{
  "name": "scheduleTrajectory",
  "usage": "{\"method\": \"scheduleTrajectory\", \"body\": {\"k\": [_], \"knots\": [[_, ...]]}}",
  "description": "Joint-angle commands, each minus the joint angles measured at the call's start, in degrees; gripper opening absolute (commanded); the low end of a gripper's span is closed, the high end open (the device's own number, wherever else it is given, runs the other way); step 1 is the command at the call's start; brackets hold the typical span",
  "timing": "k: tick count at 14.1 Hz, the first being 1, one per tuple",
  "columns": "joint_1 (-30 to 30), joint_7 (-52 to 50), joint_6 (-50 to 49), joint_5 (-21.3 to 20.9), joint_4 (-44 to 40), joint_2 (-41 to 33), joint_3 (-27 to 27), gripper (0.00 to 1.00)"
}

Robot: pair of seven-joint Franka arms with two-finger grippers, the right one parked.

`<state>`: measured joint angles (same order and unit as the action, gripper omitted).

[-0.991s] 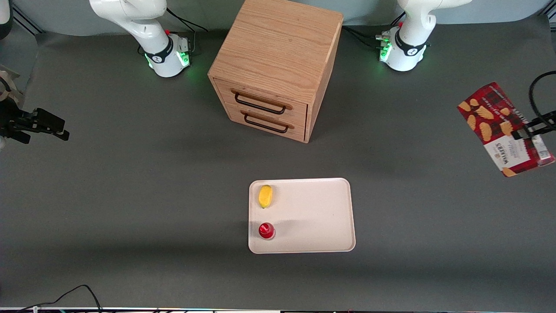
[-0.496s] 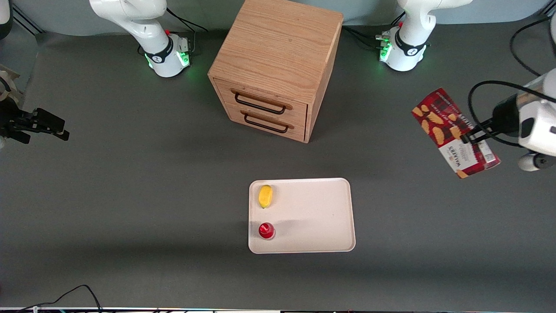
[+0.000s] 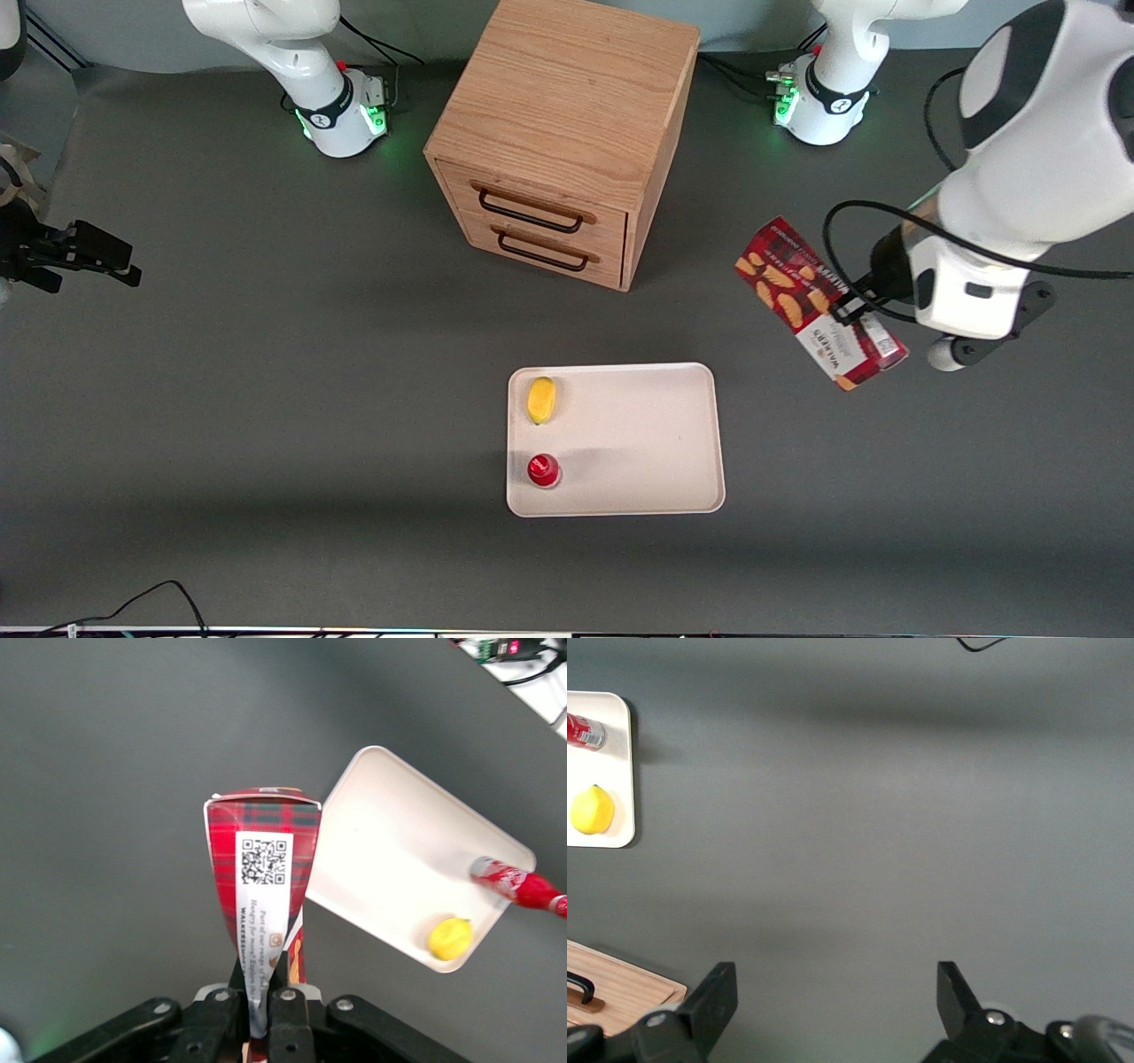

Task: Place red cookie box on tray
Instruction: 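Carry the held cookie box with the left gripper over the tray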

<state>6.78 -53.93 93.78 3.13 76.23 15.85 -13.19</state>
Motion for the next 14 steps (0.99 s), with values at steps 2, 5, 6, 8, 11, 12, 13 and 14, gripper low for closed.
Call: {"method": "scheduleTrajectory", "body": {"k": [2,5,6,8,11,12,13,14], "knots": [[4.2,-7.9,5.1,-0.6,-2.3,4.7,0.5,0.09],[6.3,-12.3,10.7,-2.2,-2.1,9.1,0.5,0.09],[6.5,-14.0,13.3,-3.2,-1.9,10.8,0.4,0.09],[8.3,-15.9,17.5,-4.8,-1.8,14.2,0.5,0.09],[8.9,-20.1,24.7,-7.6,-1.8,18.9,0.5,0.09],[9.7,-21.0,26.8,-8.6,-1.8,20.7,0.5,0.09],[10.0,-21.6,28.8,-9.4,-1.8,22.3,0.5,0.09],[10.1,-22.0,30.4,-9.9,-1.8,23.6,0.5,0.09]]}}
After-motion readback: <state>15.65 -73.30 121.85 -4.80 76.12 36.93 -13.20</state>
